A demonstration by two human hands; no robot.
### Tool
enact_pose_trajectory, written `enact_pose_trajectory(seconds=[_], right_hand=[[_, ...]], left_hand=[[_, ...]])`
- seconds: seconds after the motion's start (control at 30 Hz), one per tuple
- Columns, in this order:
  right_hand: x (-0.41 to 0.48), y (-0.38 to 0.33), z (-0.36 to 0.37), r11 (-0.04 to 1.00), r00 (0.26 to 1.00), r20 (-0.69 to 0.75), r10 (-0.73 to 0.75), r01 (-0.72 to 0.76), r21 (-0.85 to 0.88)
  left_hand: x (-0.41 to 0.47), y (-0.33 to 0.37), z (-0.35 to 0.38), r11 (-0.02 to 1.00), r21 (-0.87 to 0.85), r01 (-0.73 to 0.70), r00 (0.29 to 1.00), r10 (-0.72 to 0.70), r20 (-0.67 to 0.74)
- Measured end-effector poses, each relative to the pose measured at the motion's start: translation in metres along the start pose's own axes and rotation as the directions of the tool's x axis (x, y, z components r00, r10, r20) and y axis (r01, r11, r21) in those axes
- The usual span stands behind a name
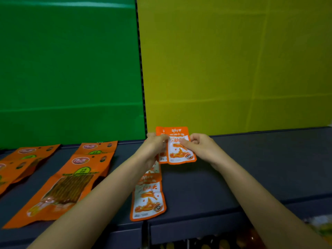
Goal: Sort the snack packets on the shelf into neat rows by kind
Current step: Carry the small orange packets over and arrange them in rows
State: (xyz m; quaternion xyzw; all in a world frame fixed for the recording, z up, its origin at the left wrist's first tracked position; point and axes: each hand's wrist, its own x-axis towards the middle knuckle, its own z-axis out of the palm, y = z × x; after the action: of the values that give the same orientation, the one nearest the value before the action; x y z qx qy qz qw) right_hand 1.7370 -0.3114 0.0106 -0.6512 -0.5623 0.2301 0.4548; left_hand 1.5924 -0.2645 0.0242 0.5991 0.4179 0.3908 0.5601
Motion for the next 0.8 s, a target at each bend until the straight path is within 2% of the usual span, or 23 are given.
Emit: enact_pose_trajectory(seconds=[0.1,0.17,0.3,0.5,0.63,0.8], right_hand=[[0.015,0.017,-0.024,0.988,0.999,-0.019,0.048,-0.045,0.150],[0.024,0.026,-0.038,0.986,0.994,-0.054,0.092,-0.084,0.143],[0.043,0.041,-0.049,0.982,0.986,-0.028,0.163,-0.159,0.105],[0.075,0.042,-0.041,0.972,0.986,-0.040,0.159,-0.150,0.179],[0.089,0.046,-0.032,0.962,0.988,-0.029,0.152,-0.141,0.232],[0.095,0.058,-0.022,0.960,0.988,-0.032,0.149,-0.137,0.244]], left_hand=[[-0.001,0.005,0.007,0.996,0.081,0.037,0.999,-0.038,0.011],[0.001,0.004,0.004,0.985,0.163,0.053,0.998,-0.057,0.019],[0.001,-0.003,0.004,0.974,0.198,0.106,0.992,-0.117,0.041],[-0.004,-0.007,0.021,0.922,0.368,0.120,0.992,-0.128,-0.003],[0.008,-0.009,0.035,0.839,0.533,0.111,0.992,-0.124,-0.012],[0.027,-0.018,0.042,0.659,0.745,0.106,0.994,-0.091,-0.061]])
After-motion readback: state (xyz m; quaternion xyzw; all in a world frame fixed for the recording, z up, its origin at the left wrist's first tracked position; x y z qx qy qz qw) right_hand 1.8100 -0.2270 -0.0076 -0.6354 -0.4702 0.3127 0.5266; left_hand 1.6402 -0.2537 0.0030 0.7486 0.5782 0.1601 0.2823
